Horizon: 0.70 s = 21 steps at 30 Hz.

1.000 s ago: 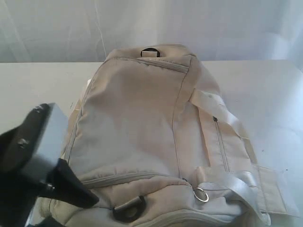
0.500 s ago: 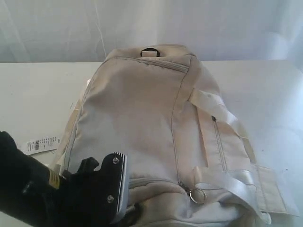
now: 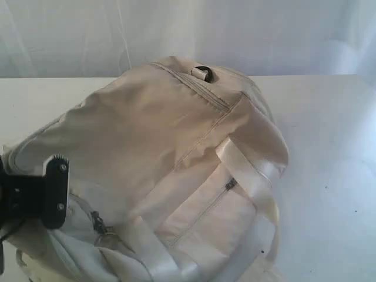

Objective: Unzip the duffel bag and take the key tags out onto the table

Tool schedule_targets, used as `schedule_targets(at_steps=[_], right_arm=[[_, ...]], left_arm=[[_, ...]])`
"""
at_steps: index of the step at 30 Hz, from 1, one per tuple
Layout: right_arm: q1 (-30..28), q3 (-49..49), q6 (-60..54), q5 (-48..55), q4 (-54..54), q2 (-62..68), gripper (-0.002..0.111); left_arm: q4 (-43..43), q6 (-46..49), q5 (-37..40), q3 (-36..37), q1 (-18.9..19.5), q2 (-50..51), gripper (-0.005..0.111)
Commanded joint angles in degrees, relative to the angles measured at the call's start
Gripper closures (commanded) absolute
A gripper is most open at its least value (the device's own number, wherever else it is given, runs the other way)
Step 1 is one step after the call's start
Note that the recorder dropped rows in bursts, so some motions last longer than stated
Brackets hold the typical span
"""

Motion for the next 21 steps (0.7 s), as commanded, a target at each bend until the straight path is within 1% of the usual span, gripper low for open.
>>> schedule_targets(at_steps=[1, 3, 4, 5, 6, 7, 8, 9, 10, 11, 13, 14, 15, 16, 17, 18, 19, 21], right_arm=[[0.03, -0.11, 4.34, 3.21, 0.0, -0.37, 0.108], [0.03, -0.11, 4.34, 2.92, 0.0, -0.37, 0.108], [0.03, -0.44, 4.34, 3.43, -0.79, -0.37, 0.108], [0.03, -0.97, 4.34, 4.63, -2.08, -0.37, 0.108], [0.06, -3.21, 6.69, 10.23, -3.32, -0.37, 0.108], [0.3, -4.63, 7.29, 13.59, -3.32, -0.37, 0.108], [1.65, -9.03, 4.89, 22.0, -3.46, -0.19, 0.108], [2.57, -10.93, 1.38, 24.68, -3.46, 0.94, 0.108], [4.77, -15.92, -7.51, 29.92, -2.52, 5.61, 0.108], [5.97, -18.64, -11.98, 32.7, -1.13, 7.97, 0.108], [9.91, -30.19, -28.99, 45.36, 6.41, 23.35, 0.108], [10.78, -33.36, -33.74, 48.44, 9.55, 28.31, 0.108], [12.13, -38.89, -42.87, 52.25, 15.72, 37.31, 0.108], [12.6, -41.91, -47.37, 53.37, 19.03, 42.03, 0.108], [13.42, -47.38, -56.14, 54.78, 25.01, 51.22, 0.108], [13.83, -50.57, -60.42, 55.63, 27.7, 55.68, 0.108], [14.63, -57.14, -64.76, 58.01, 29.65, 63.31, 0.108], [15.41, -63.98, -65.77, 60.1, 28.27, 71.3, 0.108]], left_arm=[[5.76, -13.06, 1.46, 0.17, -0.07, -1.81, 0.102], [2.18, -12.8, -0.67, 0.27, -0.07, -2.11, 0.092], [-1.25, -12.67, -1.52, 0.27, -0.07, -2.11, 0.076], [-2.58, -12.67, -1.62, 0.27, -0.07, -2.11, 0.066], [-5.05, -12.67, -1.62, 0.27, -0.07, -2.11, 0.049], [-6.5, -12.67, -1.89, 0.27, -0.07, -2.44, 0.042], [-9.12, -12.67, -2.29, 0.16, -0.07, -2.85, 0.031], [-10.03, -12.67, -2.9, 0.16, -0.07, -3.26, 0.028], [-11.66, -12.67, -3.29, 0.16, -0.07, -4.1, 0.026], [-12.64, -12.67, -3.29, 0.16, -0.07, -4.85, 0.026], [-16.01, -12.58, -1.16, -2.4, -0.07, -7.33, 0.026], [-16.39, -12.58, -0.91, -3.01, -0.07, -7.87, 0.026], [-17.01, -12.58, -1.08, -3.76, -0.07, -9.16, 0.026], [-17.01, -12.58, -1.39, -3.76, -0.07, -9.66, 0.026], [-17.72, -12.58, -1.49, -3.76, -0.07, -10.52, 0.026], [-17.9, -12.58, -1.54, -3.76, -0.07, -10.9, 0.026], [-18.86, -12.58, -2.11, -3.76, -0.07, -11.05, 0.026], [-19.73, -12.58, -2.72, -3.76, -0.07, -11.05, 0.026]])
